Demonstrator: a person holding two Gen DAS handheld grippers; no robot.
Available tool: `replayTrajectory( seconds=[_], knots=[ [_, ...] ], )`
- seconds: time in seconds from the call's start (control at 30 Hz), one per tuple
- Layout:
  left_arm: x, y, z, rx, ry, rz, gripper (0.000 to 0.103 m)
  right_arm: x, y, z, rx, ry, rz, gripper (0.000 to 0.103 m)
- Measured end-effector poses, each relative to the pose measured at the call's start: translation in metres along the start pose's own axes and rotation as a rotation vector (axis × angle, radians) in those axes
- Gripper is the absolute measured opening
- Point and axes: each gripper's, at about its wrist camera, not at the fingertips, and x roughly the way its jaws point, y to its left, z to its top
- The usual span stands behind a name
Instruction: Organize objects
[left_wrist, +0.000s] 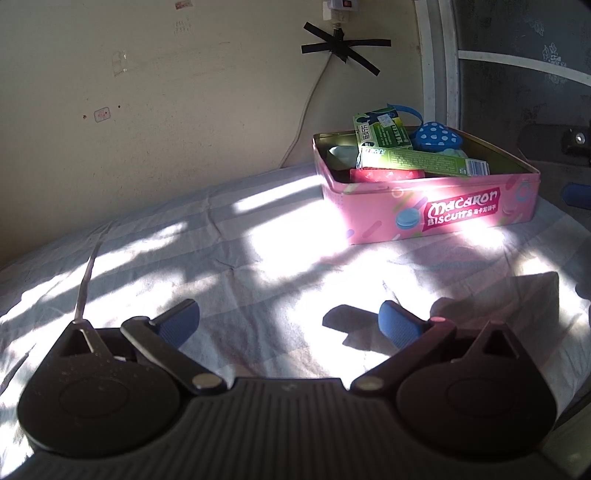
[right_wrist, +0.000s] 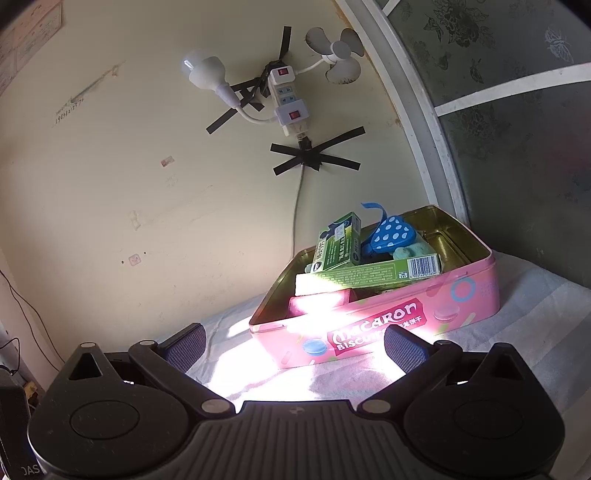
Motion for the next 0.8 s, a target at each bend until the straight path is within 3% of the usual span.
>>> replayTrajectory(
  seconds=[0.3,0.8],
  knots=[
    [-0.004,-0.004,-0.003,0.005,-0.037,0.066,0.103,0.004,-0.008,0.0,0.011,0.01,0.003,0.098],
    [0.001,-0.007,-0.005,0.015,0.012,0.062,0.103,0.01,-0.011,-0.004,0.022,0.023,0.003,0.098]
  ],
)
